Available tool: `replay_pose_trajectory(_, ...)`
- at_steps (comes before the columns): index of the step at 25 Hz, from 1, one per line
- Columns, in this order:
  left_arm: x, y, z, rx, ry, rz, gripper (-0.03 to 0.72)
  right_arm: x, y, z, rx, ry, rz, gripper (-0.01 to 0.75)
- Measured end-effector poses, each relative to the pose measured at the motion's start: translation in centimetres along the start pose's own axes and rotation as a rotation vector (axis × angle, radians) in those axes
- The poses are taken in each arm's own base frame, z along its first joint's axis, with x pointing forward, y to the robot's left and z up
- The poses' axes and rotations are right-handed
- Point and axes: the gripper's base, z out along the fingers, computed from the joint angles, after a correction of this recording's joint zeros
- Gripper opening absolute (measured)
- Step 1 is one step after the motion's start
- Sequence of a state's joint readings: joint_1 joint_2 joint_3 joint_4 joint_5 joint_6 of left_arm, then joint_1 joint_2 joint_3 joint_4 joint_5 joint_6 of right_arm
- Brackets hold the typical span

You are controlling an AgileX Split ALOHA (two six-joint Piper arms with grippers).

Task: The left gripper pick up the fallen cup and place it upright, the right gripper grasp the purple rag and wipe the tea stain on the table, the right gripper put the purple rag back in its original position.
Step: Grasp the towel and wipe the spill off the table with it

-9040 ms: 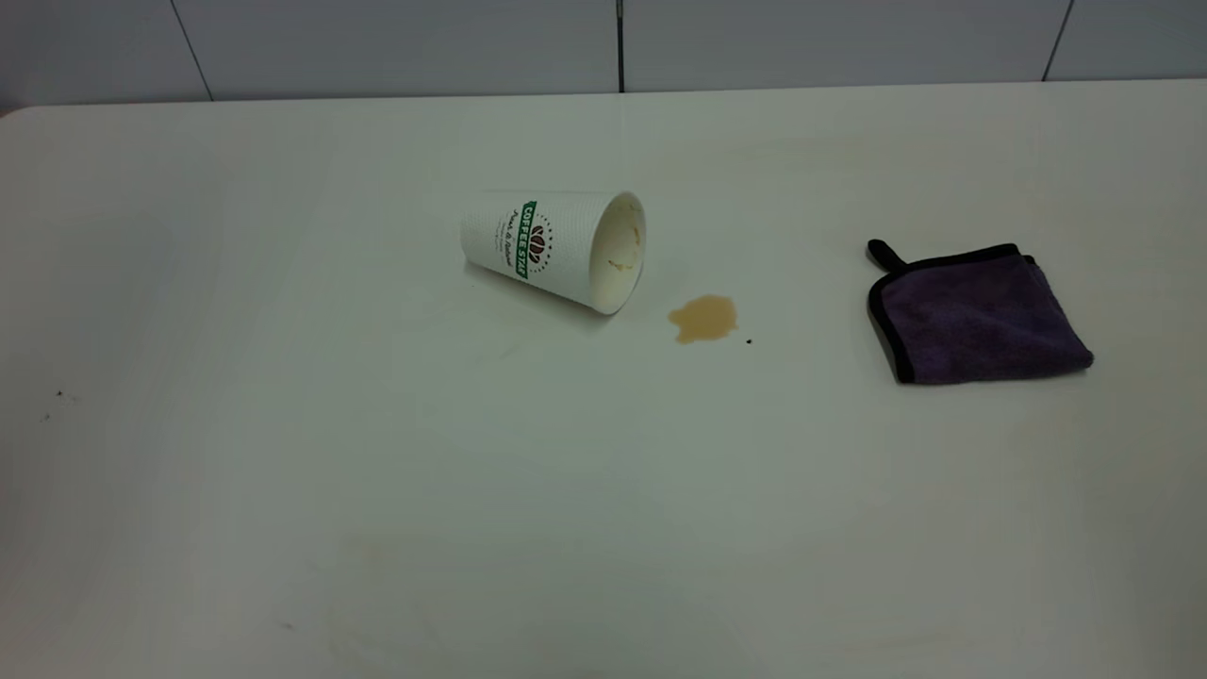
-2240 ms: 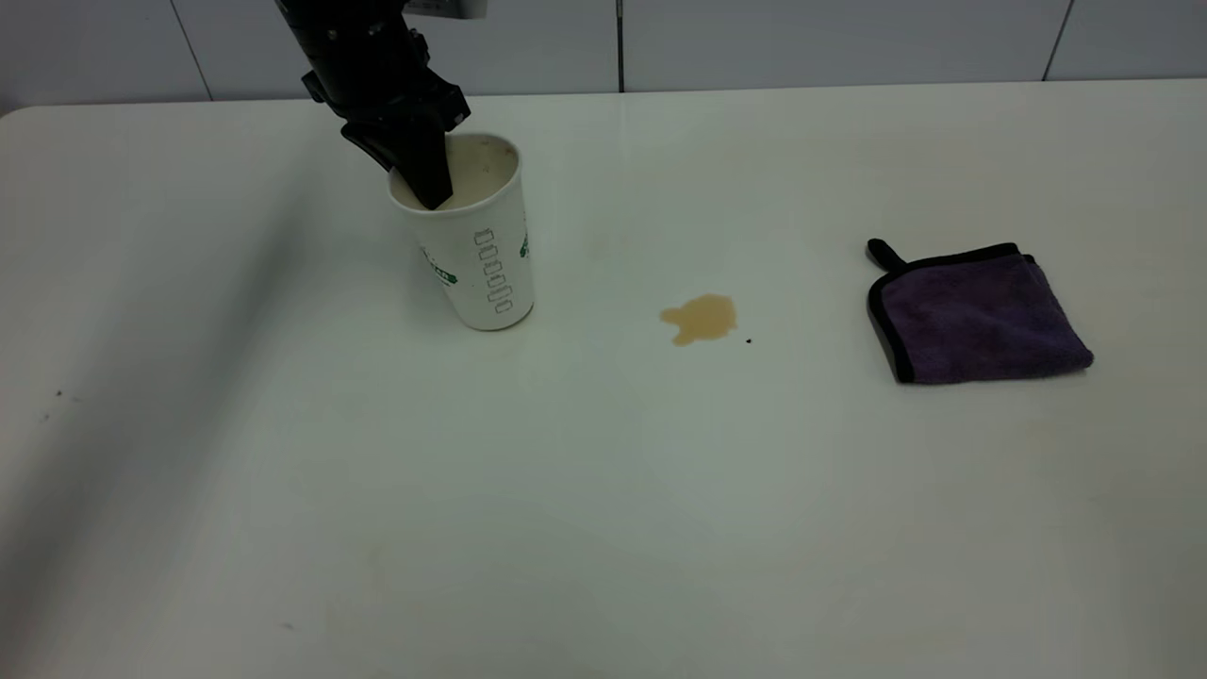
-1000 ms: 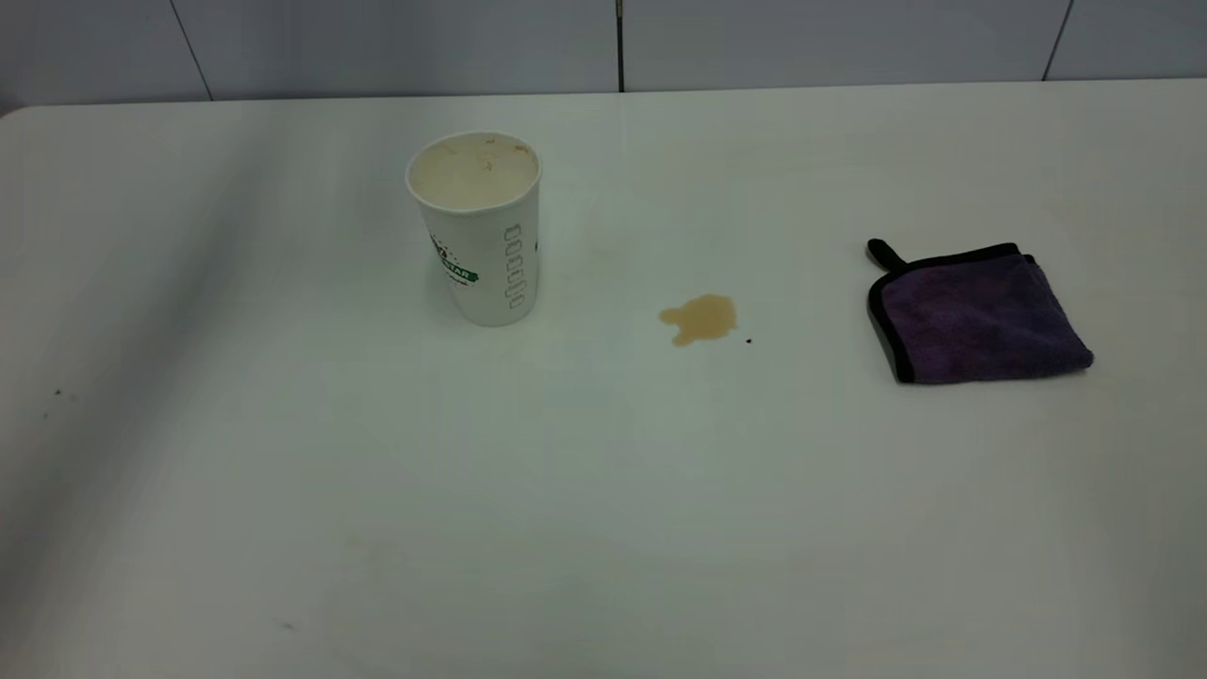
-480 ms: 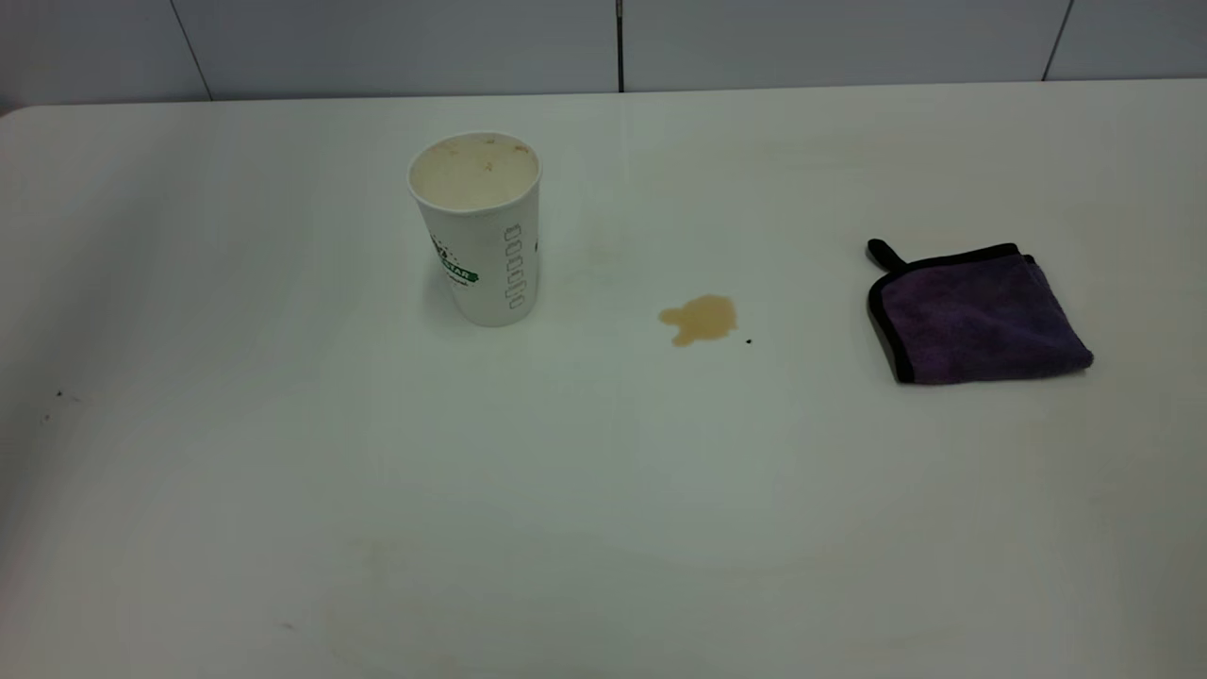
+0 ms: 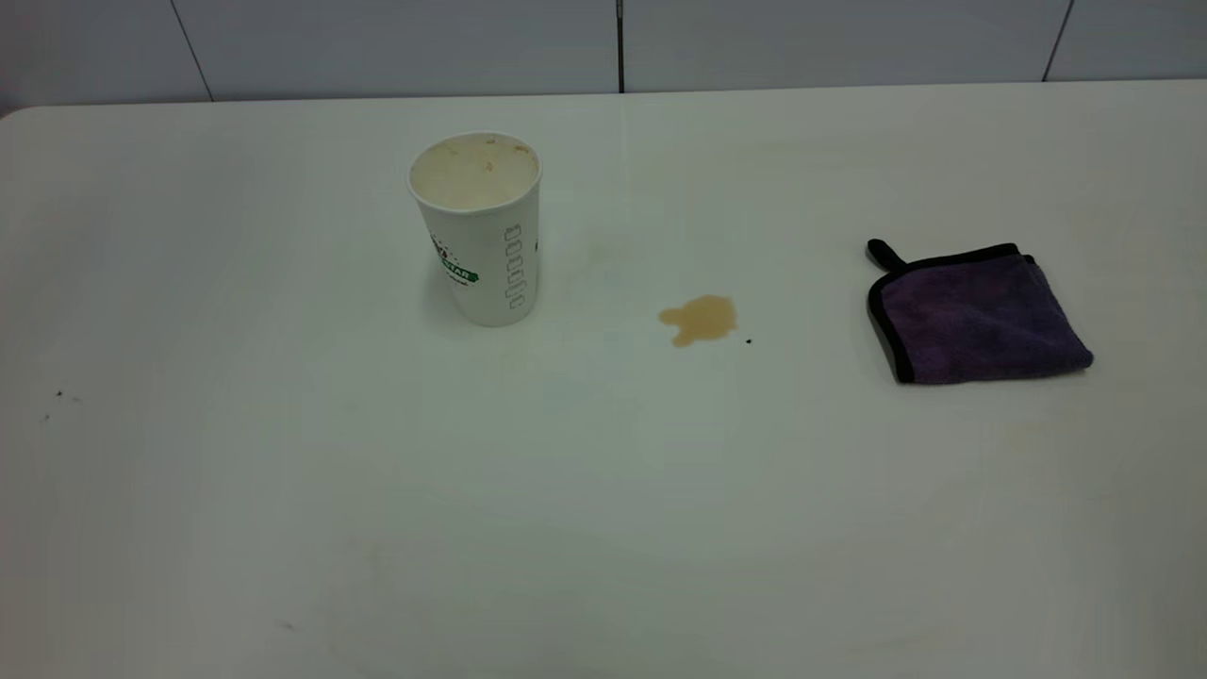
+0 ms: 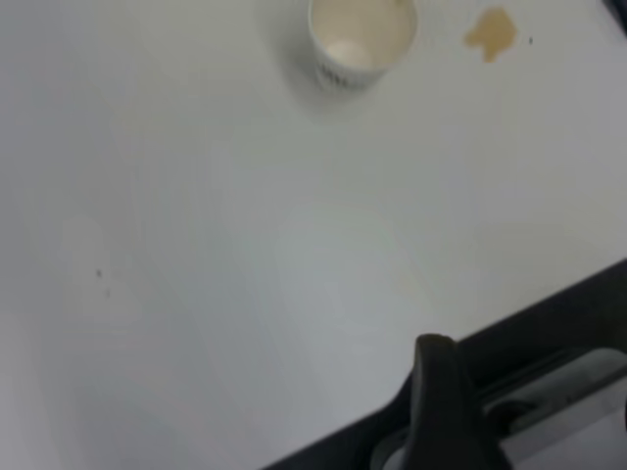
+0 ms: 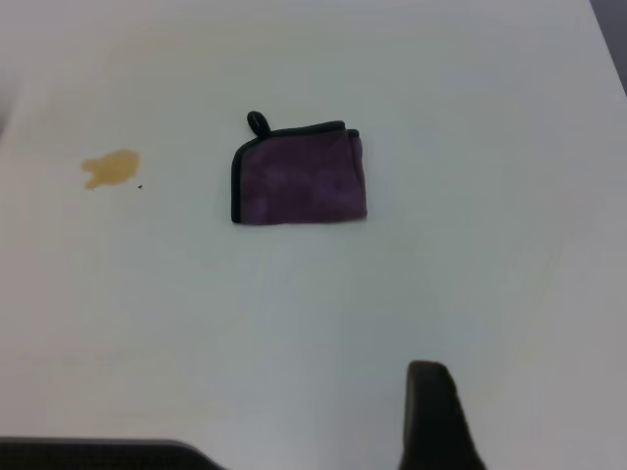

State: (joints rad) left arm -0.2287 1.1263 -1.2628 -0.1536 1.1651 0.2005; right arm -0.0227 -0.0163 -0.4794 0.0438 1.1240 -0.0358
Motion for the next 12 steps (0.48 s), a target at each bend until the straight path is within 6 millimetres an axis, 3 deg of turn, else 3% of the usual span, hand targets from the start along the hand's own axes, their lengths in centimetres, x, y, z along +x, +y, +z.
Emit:
replay_pose_trajectory(7,10.2,-1.1,2.6,-0.010,0.117,-0.024,0.475,0.0,0.0,0.0,0.000,0.000,0.000,0.499)
replay_pose_trajectory(12,15.3,-1.3,5.0,-0.034,0.140,-0.039,0.475,0.0,0.0,0.0,0.000,0.000,0.000,0.499)
